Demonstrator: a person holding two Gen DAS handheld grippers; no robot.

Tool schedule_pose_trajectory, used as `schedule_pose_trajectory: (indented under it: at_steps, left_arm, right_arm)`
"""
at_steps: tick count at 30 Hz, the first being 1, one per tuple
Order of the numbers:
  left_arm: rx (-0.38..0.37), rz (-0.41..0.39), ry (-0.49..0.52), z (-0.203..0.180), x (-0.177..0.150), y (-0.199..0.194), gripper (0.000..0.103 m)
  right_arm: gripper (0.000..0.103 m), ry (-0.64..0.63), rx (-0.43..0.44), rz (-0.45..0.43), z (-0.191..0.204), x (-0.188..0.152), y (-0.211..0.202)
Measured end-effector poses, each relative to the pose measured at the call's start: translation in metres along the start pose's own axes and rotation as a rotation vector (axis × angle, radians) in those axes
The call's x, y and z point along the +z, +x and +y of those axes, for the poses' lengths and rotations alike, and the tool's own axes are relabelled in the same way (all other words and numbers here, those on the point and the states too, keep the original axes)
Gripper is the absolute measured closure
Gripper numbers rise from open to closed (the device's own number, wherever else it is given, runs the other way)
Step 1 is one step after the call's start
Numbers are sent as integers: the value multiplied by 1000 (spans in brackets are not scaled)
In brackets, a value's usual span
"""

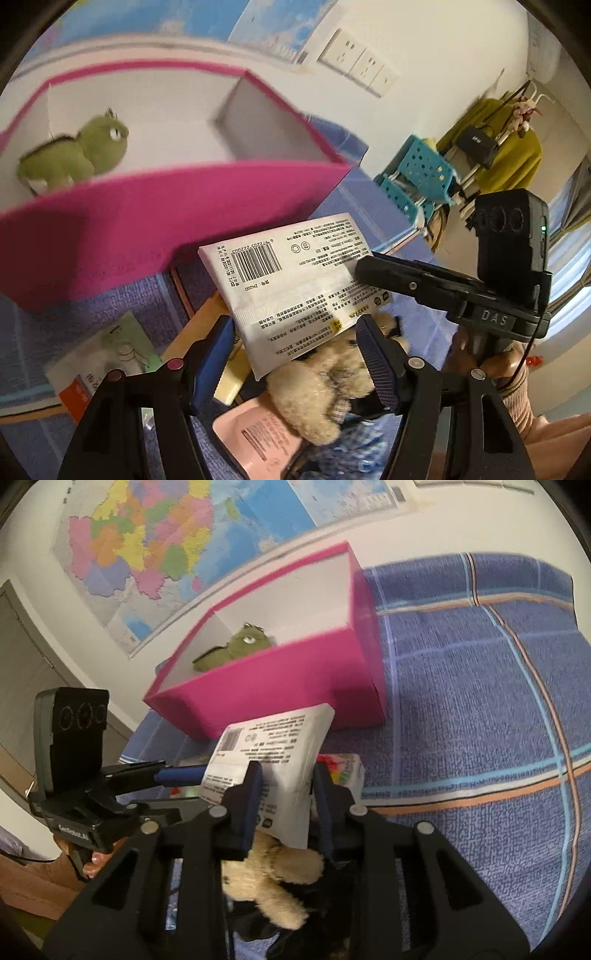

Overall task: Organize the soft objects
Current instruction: 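Grasp the white tissue pack with the right gripper and lift it, then carry the tissue pack into the pink box and open the right gripper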

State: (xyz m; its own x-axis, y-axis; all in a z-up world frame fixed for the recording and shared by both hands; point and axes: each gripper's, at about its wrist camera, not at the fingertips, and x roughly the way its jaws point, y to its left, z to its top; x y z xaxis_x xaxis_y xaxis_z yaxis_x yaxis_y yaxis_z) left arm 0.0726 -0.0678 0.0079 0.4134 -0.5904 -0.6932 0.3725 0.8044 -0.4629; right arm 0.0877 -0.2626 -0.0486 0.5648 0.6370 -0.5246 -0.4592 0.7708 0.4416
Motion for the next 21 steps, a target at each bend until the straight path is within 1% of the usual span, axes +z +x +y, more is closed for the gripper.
schedule_pose_trajectory:
  at_steps: [2,4,7,10,12,14,21]
  left_arm:
    - [1,-33,21,-7,2,-13,35]
    - [29,-71,57,-16,6,-29,35]
    - [52,-120,88,-25,20,-45,34]
    - [79,-145,98,-25,39,-52,34]
    - [98,-152,100,-22,52,-51,34]
    - [113,-146,93,-15,66,-46,34]
    - [158,-105,45,11,100,-15,34]
  right_arm:
    - [72,-19,5,-16,7,5,-9]
    - [72,-38,11,-37,15,11,-18]
    - [72,-79,36,-73,27,28,-32]
    - [72,-114,37,-106,36,46,-37]
    - [72,-117,54,-120,38,58,-37]
    - [72,-120,49,-123,39,73,-32]
    - [72,-99,36,-75,24,105,0]
